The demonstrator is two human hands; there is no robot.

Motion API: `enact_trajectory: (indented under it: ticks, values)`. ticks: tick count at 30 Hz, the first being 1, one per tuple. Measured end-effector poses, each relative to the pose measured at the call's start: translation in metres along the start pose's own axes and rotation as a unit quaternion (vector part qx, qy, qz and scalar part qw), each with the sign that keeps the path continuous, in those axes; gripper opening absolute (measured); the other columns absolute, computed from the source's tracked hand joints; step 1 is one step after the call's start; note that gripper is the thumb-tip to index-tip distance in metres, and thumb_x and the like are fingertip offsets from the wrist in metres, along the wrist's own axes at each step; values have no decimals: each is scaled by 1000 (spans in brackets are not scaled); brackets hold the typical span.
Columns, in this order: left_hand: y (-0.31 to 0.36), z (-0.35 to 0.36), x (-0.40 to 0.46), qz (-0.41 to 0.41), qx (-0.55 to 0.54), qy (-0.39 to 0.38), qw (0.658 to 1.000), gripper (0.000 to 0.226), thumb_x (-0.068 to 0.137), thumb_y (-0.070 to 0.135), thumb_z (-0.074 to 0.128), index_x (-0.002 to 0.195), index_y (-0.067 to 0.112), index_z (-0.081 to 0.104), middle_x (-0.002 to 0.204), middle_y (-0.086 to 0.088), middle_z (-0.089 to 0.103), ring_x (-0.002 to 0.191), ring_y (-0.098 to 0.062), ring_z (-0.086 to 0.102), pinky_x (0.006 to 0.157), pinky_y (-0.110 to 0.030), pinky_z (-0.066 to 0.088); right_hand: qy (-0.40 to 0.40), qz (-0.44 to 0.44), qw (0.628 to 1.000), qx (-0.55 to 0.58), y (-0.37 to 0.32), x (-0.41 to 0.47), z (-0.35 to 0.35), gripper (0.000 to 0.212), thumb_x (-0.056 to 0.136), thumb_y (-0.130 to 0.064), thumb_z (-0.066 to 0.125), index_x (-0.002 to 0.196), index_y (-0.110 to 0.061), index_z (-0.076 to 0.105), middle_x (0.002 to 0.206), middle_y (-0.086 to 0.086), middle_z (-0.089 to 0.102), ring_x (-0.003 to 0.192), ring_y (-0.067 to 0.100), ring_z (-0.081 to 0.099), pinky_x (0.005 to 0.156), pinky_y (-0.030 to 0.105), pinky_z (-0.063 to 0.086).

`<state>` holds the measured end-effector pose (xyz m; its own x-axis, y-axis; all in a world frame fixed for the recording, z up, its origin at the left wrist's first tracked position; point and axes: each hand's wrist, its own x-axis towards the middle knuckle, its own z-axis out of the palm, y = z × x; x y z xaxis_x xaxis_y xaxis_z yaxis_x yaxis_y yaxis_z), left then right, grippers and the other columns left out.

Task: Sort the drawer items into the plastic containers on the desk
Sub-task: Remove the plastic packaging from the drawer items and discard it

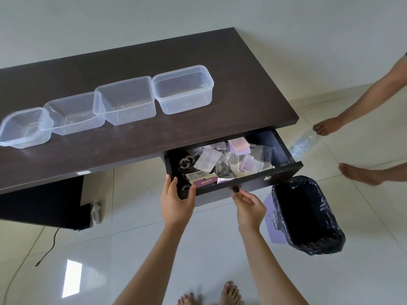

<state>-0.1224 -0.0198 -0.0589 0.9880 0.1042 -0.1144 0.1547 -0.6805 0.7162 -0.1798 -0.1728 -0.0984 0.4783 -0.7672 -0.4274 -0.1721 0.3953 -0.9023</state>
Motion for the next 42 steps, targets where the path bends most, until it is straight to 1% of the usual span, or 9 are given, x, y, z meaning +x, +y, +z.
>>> enact_trajectory:
  ticks: [6,13,21,25,27,32,35,39,42]
  values:
    - [-7,0,-29,-7,-6,-2,1000,67,87,42,62,141,10,41,156,8,25,142,-10,27,109,-26,29,2,16,1000,3,5,-15,-23,19,73,7,74,88,-5,72,78,1,71,61,-3,66,59,7,48]
    - [-12,-3,-59,-22,-16,-16,1000,70,86,41,63,143,10,38,155,8,26,142,-10,26,113,-33,33,16,39,999,-5,7,-32,-46,20,73,5,76,89,-6,73,82,3,72,64,-2,68,60,7,50]
    - [-21,-7,-100,-29,-15,-38,999,73,85,41,64,144,11,34,155,8,25,142,-10,26,114,-35,33,37,60,997,-30,14,-53,-76,22,73,6,75,93,-2,72,86,8,72,64,-2,67,61,7,50]
    - [-26,-9,-117,-31,-25,-48,998,74,85,39,65,145,11,33,155,7,25,142,-11,26,114,-33,31,56,66,996,-37,17,-64,-89,22,73,7,75,94,1,71,86,11,72,67,4,67,60,7,51]
    - [-28,-11,-124,-35,-26,-50,998,74,85,37,66,145,10,33,154,7,26,142,-11,26,114,-31,30,57,72,995,-45,20,-70,-95,22,73,8,75,93,1,71,84,11,71,63,1,66,59,7,51]
    - [-38,-12,-144,-42,-35,-62,997,75,84,36,67,146,11,32,154,8,25,141,-11,25,115,-32,30,69,90,992,-64,30,-81,-111,19,73,7,75,90,0,70,80,9,70,57,-5,65,55,5,49]
    - [-41,-9,-144,-43,-35,-63,996,75,84,35,68,146,12,31,154,8,25,141,-12,25,115,-31,28,59,87,992,-64,34,-79,-112,18,73,8,75,89,1,70,81,11,70,56,-3,65,55,6,49]
    - [-44,-6,-145,-47,-37,-64,996,78,81,38,70,145,14,31,153,8,26,140,-13,28,115,-37,31,48,84,993,-67,39,-77,-114,18,72,9,75,88,1,69,78,9,70,56,-4,65,55,6,48]
    - [-47,-5,-145,-38,-11,-74,997,89,75,45,74,145,13,31,153,7,26,141,-12,25,114,-28,25,39,93,993,-69,43,-74,-116,18,71,8,76,83,-4,69,80,12,71,61,4,68,57,8,50]
